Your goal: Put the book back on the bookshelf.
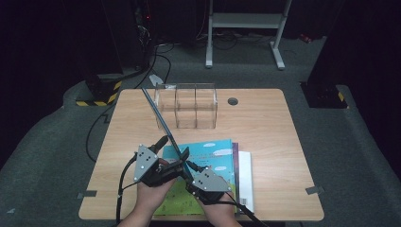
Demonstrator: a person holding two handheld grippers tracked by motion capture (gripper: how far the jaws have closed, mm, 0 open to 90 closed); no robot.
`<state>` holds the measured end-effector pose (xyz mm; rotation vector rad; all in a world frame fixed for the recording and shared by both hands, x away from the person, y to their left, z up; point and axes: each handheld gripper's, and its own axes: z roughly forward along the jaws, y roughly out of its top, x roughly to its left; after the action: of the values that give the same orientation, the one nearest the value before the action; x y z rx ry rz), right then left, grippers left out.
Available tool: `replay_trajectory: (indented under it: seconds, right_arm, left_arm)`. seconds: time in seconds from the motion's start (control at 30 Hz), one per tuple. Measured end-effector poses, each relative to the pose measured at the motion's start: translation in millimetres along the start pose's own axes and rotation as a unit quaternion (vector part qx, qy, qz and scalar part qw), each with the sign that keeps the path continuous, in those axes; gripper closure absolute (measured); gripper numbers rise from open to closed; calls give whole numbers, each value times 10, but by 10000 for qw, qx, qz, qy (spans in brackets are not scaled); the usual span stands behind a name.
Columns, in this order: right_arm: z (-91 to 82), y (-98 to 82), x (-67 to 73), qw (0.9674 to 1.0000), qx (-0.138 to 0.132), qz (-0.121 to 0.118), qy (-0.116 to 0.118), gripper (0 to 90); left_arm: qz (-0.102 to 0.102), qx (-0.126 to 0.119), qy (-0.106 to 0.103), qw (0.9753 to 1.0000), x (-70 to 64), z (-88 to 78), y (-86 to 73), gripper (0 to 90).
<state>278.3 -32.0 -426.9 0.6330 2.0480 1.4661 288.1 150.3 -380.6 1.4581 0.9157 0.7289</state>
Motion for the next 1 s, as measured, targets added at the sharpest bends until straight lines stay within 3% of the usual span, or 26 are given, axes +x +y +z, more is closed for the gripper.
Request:
replay_trajectory:
  seconds: [0.3, 0.5, 0.77, 1.0]
  right_arm:
    - [-66, -6, 4, 9999, -61, 99, 89, 612]
    - [-200, -50, -19, 9996, -171, 129, 163, 588]
    - [-311, -74, -95, 9995, -259, 184, 74, 584]
    - [-382, -92, -235, 9991, -299, 250, -159, 583]
  left_arm:
    - [40, 9, 16, 10000, 8, -20, 1, 209]
    - [152, 8, 105, 9998, 25, -58, 4, 246]
    - [286, 18, 195, 9994, 56, -122, -1, 272]
    - [415, 47, 314, 9986, 130, -193, -8, 319]
